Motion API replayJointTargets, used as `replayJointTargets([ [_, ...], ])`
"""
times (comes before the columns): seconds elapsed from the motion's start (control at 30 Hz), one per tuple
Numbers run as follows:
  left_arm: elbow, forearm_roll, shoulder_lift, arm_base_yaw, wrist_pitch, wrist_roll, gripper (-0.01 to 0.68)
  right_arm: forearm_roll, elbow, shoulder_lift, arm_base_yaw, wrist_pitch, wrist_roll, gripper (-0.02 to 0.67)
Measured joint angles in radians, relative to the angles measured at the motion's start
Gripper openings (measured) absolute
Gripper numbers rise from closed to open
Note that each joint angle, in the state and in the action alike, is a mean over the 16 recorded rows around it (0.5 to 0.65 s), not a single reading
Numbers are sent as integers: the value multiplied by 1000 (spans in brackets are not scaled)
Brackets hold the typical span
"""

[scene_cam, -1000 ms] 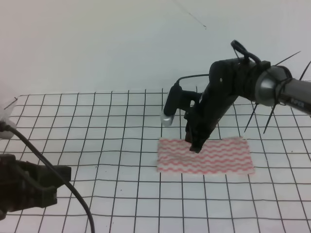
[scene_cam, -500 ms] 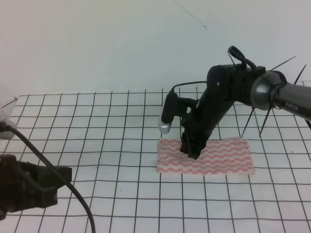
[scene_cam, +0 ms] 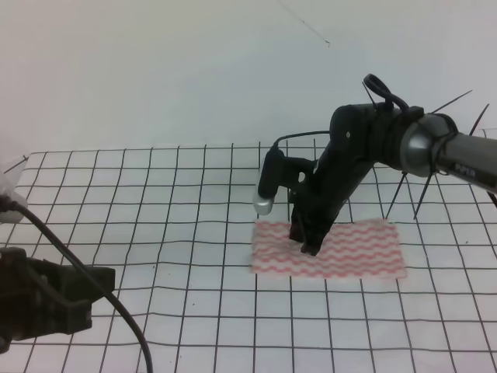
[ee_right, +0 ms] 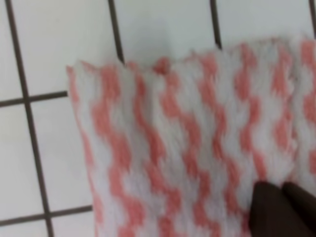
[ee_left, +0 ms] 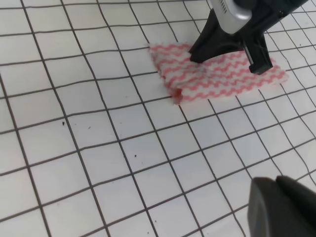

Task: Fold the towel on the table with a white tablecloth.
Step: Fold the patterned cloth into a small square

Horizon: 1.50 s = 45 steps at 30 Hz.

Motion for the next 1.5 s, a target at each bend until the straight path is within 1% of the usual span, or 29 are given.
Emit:
replayJointTargets([
  [0.23,0,0,0,0,0,1,0,-25,0,-7,0,-7,14,5],
  [1.0,0,0,0,0,1,-4,0,-92,0,-26,0,-53,49,10],
  [1.07,0,0,0,0,1,-4,0,-97,0,-22,0,-58,54,23],
  [1.17,0,0,0,0,1,-4,0,-101,0,-20,0,-62,59,63],
  [1.5,0,0,0,0,3,-3,0,-33,0,-33,0,-92,14,245],
])
